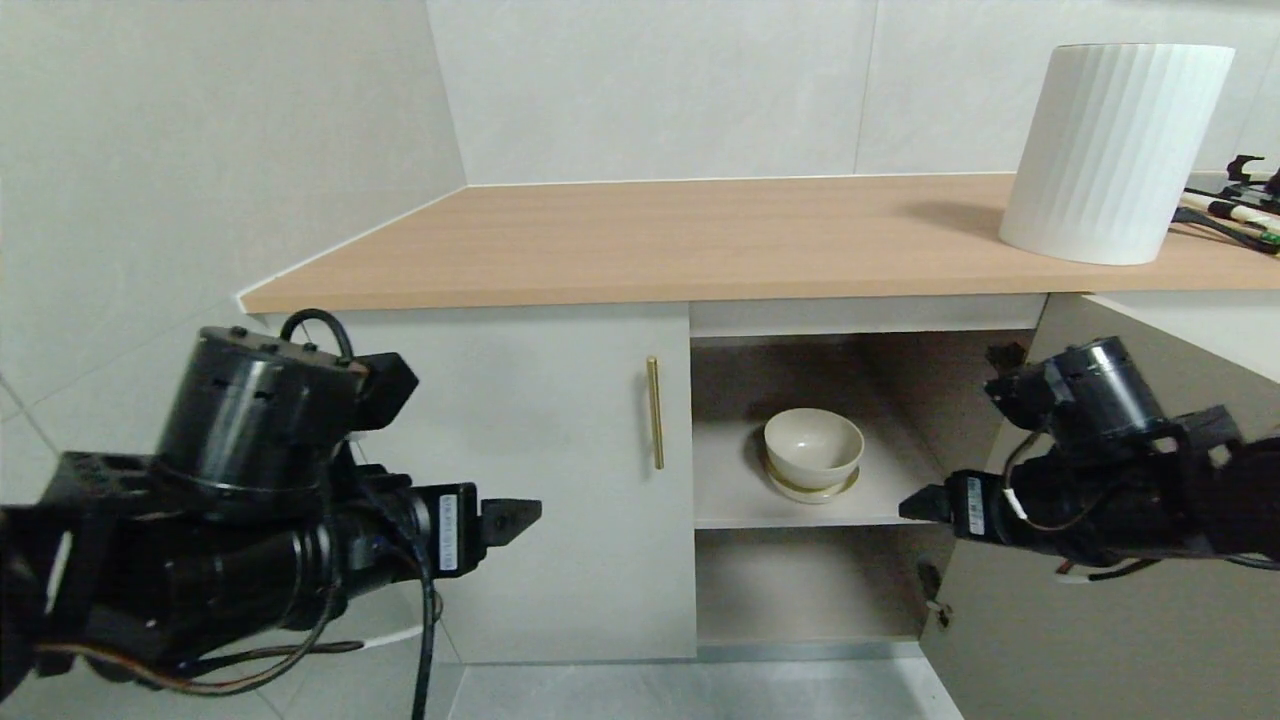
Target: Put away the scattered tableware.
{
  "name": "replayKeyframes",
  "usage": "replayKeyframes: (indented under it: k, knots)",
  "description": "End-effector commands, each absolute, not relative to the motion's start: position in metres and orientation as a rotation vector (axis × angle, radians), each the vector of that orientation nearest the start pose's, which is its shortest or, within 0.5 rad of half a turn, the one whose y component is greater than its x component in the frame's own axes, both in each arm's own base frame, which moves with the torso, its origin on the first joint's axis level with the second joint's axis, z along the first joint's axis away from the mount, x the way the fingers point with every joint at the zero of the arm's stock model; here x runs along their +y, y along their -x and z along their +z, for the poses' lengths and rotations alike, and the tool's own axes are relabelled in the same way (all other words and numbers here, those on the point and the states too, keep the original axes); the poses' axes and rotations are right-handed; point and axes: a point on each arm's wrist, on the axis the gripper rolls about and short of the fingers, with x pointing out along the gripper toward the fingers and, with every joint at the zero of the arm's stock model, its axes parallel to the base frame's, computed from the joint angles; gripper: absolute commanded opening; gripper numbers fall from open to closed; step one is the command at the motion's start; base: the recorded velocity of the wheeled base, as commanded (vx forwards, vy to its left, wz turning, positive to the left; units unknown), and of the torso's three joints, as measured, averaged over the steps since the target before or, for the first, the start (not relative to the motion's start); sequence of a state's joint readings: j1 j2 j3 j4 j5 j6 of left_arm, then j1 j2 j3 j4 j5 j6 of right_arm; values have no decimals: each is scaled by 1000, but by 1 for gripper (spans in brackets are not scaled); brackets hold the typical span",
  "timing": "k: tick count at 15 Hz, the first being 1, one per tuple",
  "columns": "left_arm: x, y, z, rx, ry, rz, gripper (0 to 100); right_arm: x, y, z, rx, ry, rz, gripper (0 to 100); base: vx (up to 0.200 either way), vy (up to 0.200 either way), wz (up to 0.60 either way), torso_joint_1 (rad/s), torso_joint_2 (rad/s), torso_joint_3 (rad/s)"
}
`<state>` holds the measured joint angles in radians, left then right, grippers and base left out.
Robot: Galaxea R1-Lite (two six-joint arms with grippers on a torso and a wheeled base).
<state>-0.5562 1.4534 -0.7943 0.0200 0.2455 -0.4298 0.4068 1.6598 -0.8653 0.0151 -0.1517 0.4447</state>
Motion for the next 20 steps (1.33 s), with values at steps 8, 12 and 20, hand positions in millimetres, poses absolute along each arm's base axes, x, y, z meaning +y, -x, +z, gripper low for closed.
replayKeyframes:
  k: [8,12,20]
  knots:
    - [-87,-156,190,618,134,-176,100,81,-168,186,698,-203,166,100,0,0,0,0,0,0]
    - [-87,-156,190,615,135,-177,100,81,-167,186,699,-199,166,100,-50,0,0,2,2,1]
    - [-87,-156,190,617,133,-179,100,84,-167,182,715,-181,178,100,-200,0,0,3,2,1]
